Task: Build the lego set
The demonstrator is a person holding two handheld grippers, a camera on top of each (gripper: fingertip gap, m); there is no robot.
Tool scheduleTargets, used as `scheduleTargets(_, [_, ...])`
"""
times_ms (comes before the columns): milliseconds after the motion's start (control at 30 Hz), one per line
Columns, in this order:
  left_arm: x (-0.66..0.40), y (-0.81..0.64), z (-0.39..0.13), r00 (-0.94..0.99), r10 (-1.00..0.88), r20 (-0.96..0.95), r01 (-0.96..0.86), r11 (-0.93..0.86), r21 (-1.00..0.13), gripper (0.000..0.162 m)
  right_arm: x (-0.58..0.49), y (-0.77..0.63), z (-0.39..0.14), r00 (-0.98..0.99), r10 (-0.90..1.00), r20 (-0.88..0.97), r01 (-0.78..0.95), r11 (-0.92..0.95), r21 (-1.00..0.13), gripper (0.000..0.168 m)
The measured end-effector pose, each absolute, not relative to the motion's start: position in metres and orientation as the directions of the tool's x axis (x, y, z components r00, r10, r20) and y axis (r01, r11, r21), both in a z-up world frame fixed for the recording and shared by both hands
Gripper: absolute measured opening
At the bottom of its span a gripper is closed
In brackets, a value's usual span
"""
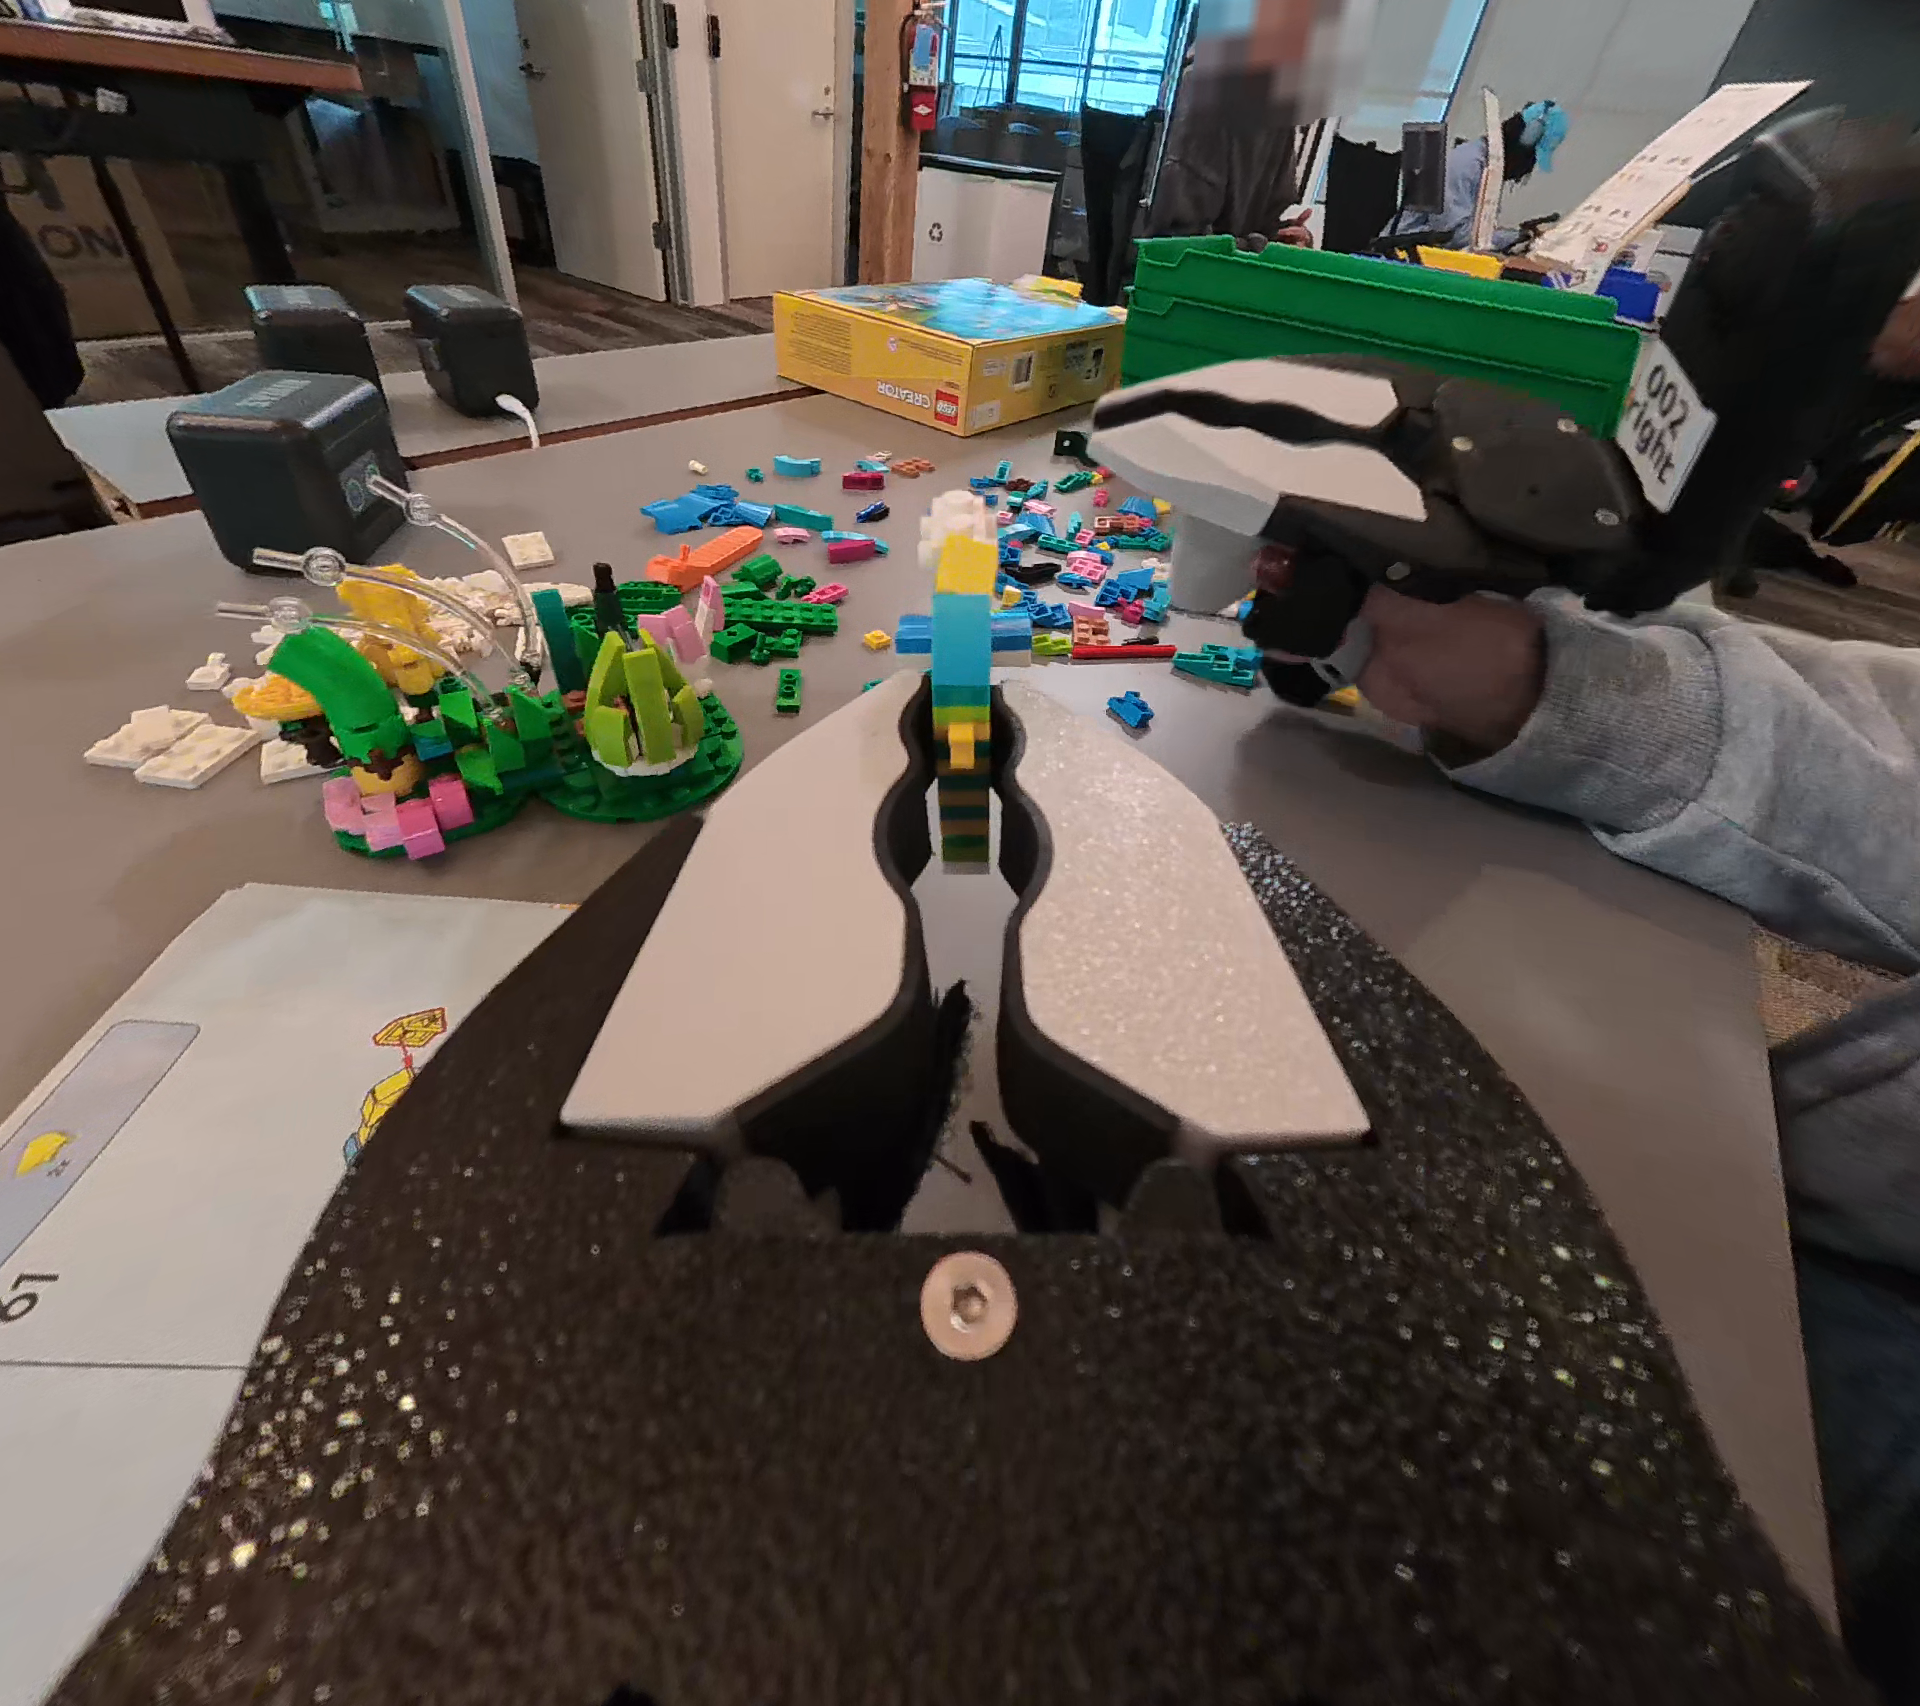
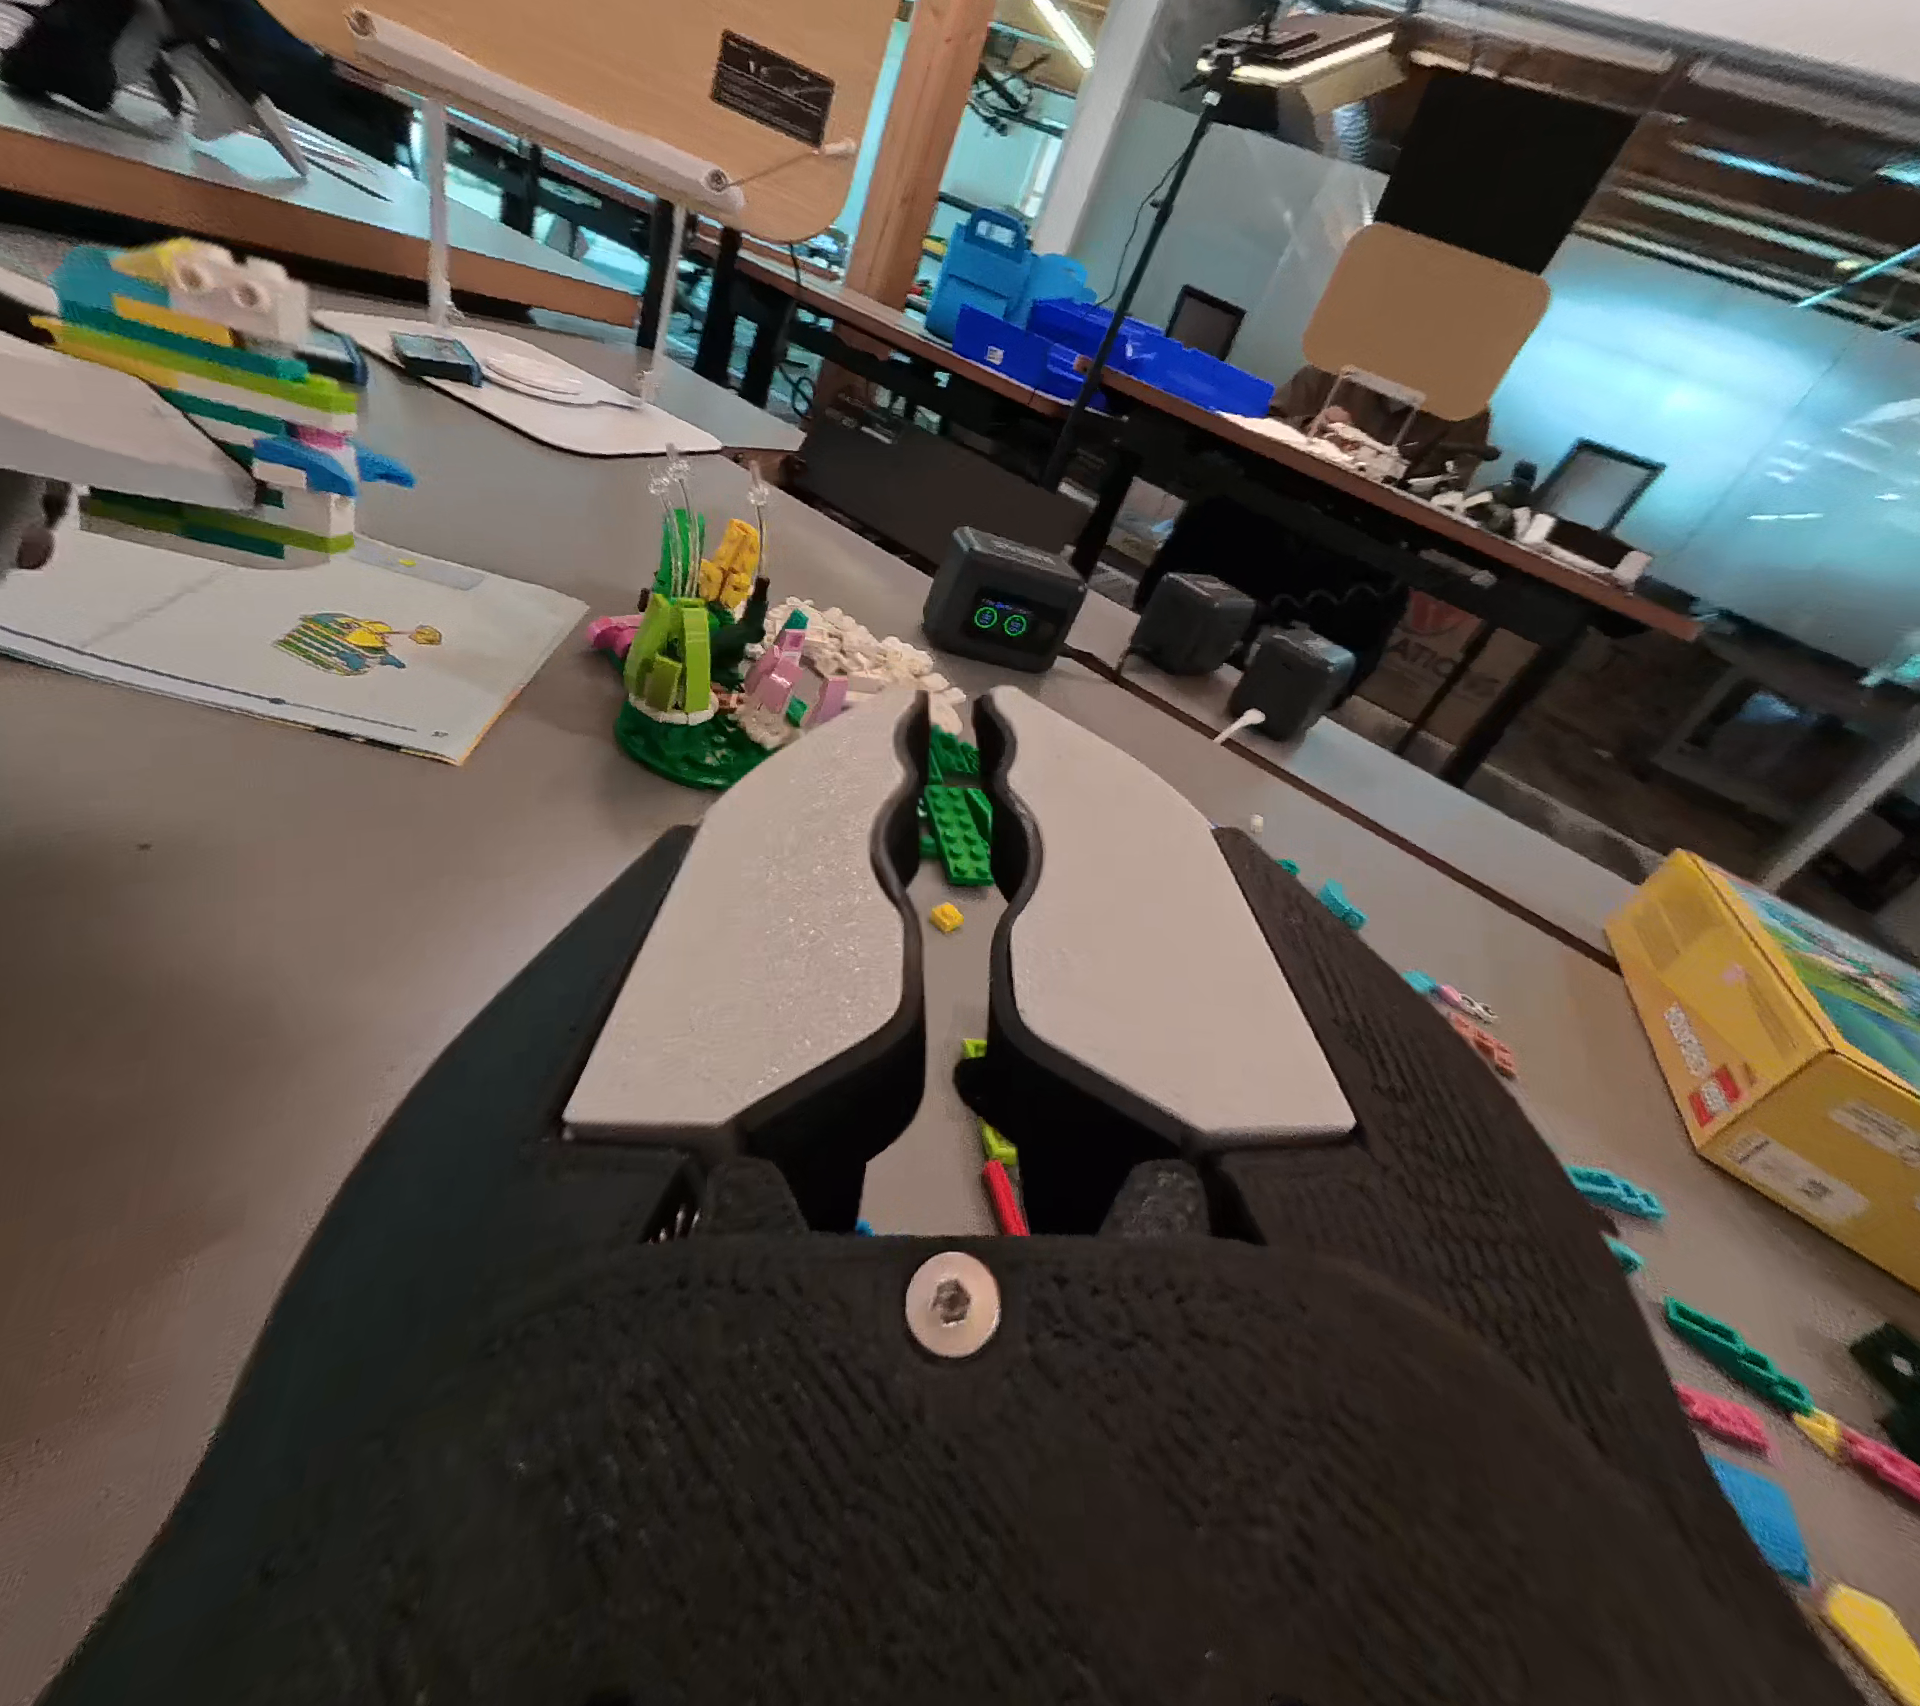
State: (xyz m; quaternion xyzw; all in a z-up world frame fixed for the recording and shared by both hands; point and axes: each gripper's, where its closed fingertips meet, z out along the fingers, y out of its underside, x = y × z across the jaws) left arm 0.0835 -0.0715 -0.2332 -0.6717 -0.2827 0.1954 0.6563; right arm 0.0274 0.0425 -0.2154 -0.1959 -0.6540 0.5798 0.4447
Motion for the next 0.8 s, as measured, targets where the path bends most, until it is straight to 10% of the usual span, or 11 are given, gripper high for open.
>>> scheduleTargets(267, [0.085, -0.068, -0.235, 0.764, 0.643, 0.061, 0.098, -0.023, -0.995, 0.008, -0.036, 0.099, -0.227, -0.633, 0.669, 0.39, -0.024, 0.486, -0.873, 0.029])
scheduleTargets(800, [0.088, -0.063, -0.234, 0.819, 0.557, 0.14, 0.153, 0.023, -0.988, 0.008, -0.185, 0.192, -0.301, -0.951, 0.096, 0.295, 0.026, 0.972, -0.234, 0.009])
